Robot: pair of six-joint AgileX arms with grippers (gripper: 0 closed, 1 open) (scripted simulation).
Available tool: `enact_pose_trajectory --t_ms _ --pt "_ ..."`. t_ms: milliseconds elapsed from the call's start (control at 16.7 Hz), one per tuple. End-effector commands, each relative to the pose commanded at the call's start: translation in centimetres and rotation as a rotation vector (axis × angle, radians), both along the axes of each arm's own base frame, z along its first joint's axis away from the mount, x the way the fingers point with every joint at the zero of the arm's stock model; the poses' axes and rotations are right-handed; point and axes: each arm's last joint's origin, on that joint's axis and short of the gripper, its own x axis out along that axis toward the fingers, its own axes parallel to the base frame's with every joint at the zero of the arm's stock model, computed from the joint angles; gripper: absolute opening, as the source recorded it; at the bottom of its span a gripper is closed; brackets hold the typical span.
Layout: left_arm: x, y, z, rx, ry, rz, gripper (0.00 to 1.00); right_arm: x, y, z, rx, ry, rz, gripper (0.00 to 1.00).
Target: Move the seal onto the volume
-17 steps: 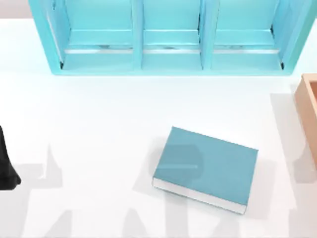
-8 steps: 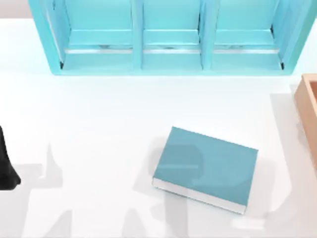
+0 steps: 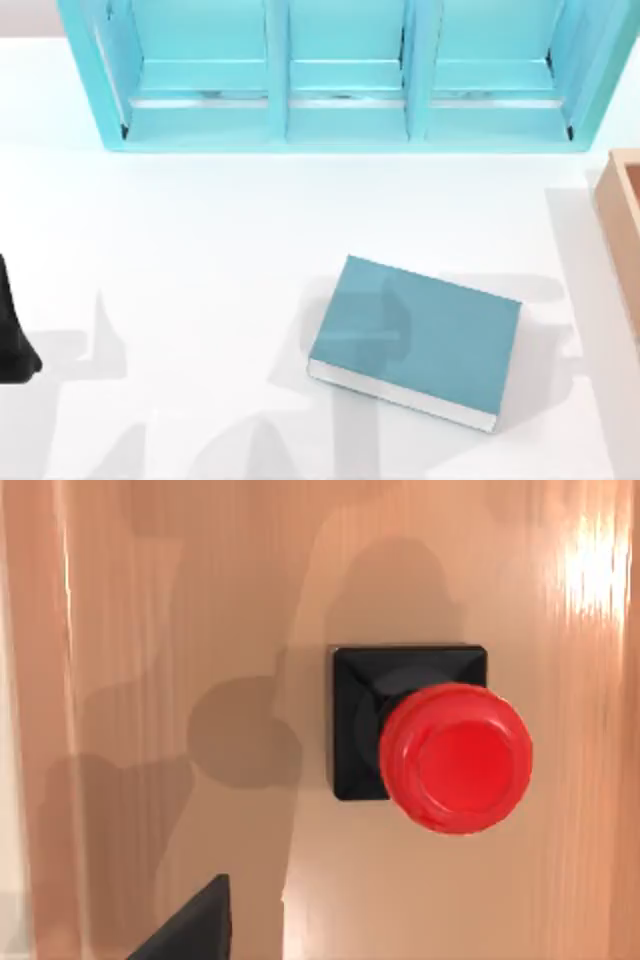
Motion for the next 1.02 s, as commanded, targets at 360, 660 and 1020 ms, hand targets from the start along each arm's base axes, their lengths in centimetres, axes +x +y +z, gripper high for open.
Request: enact_pose_trajectory --t_ms 360,660,1020 --pt "0.0 0.0 0.0 0.000 0.000 0.000 1.00 3.9 -2.1 -2.6 0.080 0.227 0.003 1.00" --pt "0.0 0.0 0.0 0.000 0.000 0.000 1.00 4.1 -2.2 -2.8 0.087 0.241 0.002 1.00" --pt "0.0 0.0 0.0 0.000 0.000 0.000 1.00 4.3 -2.2 -6.0 0.088 0.245 0.002 1.00"
